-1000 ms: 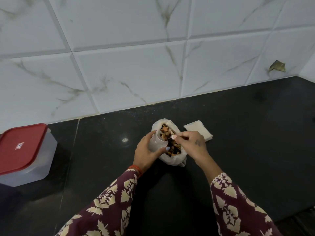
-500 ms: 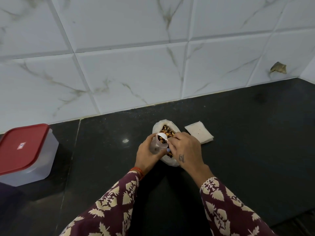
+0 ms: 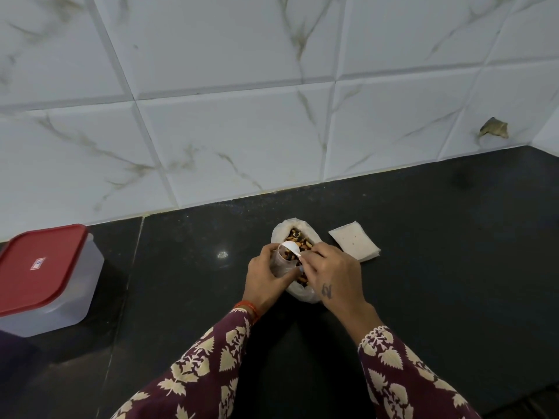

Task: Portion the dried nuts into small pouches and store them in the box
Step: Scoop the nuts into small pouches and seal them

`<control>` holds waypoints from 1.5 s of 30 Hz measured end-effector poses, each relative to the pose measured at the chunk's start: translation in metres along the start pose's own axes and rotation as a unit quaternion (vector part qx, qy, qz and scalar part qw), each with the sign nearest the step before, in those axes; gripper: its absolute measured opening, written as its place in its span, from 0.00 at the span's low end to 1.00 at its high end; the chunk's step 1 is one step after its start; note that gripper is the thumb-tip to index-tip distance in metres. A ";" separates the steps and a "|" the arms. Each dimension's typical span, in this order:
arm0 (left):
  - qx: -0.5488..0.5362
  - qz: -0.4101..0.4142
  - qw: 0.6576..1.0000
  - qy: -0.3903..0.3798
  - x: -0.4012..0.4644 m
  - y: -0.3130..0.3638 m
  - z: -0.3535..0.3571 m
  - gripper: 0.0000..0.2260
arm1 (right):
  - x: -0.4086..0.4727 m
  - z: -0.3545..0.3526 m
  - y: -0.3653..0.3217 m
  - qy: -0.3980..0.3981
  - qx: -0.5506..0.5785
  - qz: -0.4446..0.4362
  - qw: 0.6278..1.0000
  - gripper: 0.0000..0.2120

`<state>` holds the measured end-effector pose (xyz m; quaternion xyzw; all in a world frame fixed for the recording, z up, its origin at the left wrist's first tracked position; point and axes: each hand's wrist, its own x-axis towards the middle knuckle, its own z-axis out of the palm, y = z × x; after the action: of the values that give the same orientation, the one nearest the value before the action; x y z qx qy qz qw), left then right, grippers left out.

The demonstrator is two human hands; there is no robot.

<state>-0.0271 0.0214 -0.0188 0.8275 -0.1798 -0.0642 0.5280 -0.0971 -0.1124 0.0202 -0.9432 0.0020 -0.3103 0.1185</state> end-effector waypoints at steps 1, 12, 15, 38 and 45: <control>-0.002 0.000 1.000 -0.001 0.000 0.000 0.000 0.30 | 0.000 0.000 0.000 0.009 0.004 0.000 1.000 0.08; -0.140 -0.031 0.989 -0.027 0.001 0.011 -0.001 0.22 | 0.002 -0.001 0.001 0.076 0.076 0.041 0.993 0.05; -0.150 -0.047 0.987 -0.024 0.000 0.008 -0.002 0.23 | 0.001 0.001 0.002 0.077 0.077 0.028 0.994 0.05; -0.023 -0.006 1.000 0.009 -0.011 -0.034 -0.010 0.30 | 0.018 0.018 0.033 -0.072 0.003 0.189 0.979 0.09; 0.009 -0.003 1.000 0.018 -0.016 -0.032 -0.008 0.31 | 0.031 0.027 0.022 -0.231 -0.079 0.094 0.965 0.09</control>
<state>-0.0321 0.0459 -0.0455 0.8339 -0.1679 -0.0489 0.5234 -0.0544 -0.1305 0.0120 -0.9913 0.0879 -0.0699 0.0690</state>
